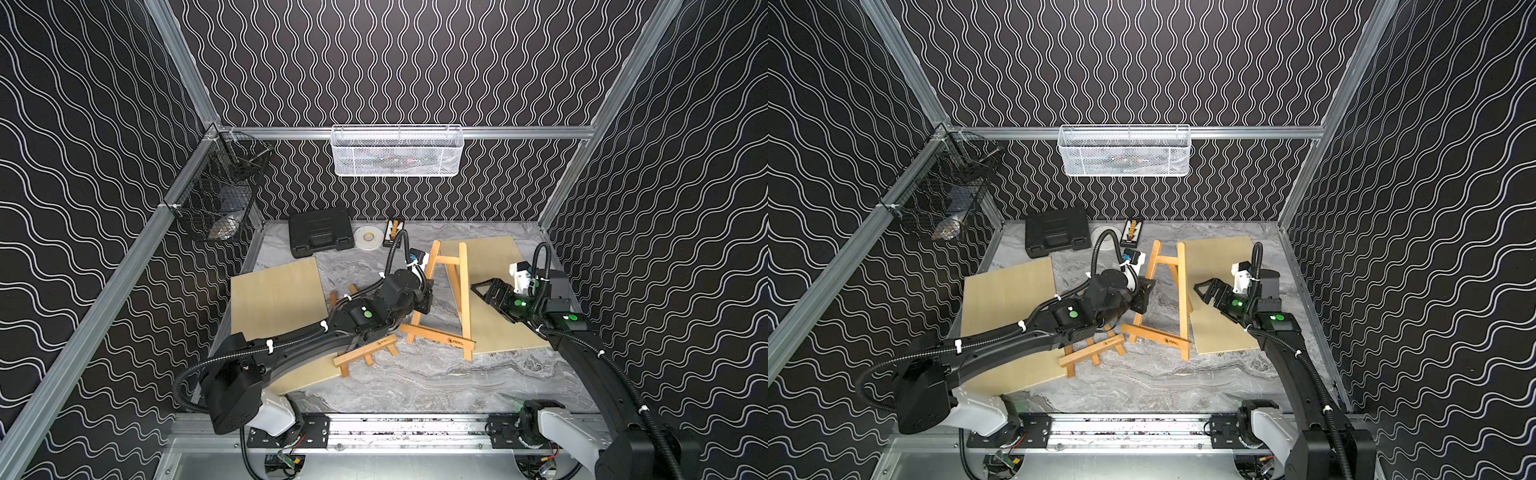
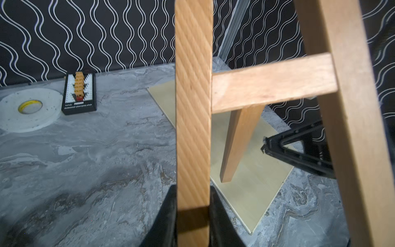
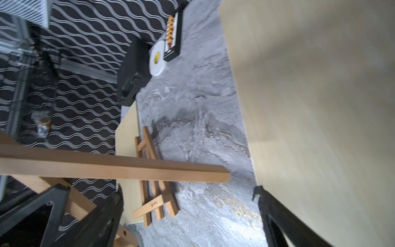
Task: Assemble the easel
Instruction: Pick up the easel at the center of the board, then unfold the easel.
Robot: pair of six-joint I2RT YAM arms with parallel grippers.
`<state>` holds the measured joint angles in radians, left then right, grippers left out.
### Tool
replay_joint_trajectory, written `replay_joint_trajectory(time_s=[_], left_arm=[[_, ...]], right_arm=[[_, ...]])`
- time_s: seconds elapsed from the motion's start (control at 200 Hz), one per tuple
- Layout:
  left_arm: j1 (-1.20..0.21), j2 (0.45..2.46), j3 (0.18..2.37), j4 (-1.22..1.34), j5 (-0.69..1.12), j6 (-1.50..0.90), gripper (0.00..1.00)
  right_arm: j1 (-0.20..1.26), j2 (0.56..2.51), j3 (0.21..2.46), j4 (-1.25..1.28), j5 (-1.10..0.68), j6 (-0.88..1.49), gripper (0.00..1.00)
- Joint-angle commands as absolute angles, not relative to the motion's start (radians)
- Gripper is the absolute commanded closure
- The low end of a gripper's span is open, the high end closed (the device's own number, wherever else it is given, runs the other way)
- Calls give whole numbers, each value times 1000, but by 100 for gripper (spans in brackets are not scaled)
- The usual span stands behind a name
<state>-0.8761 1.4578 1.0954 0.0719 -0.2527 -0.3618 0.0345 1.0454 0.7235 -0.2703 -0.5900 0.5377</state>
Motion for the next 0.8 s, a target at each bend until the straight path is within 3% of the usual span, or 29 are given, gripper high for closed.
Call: replay_joint_trajectory(time_s=[0.0,0.48,0.796], left_arm=[[-874,1436,1116,146,-226,-324,100],[-873,1394,1120,161,-225,-283,100],[-826,1408,1147,148,-235,-300,100]], right_arm=[[58,1066,710,-139,-661,540,0],[127,1205,767,-132,-502,536,0],[130,1035,689,-150,-528,529,0]])
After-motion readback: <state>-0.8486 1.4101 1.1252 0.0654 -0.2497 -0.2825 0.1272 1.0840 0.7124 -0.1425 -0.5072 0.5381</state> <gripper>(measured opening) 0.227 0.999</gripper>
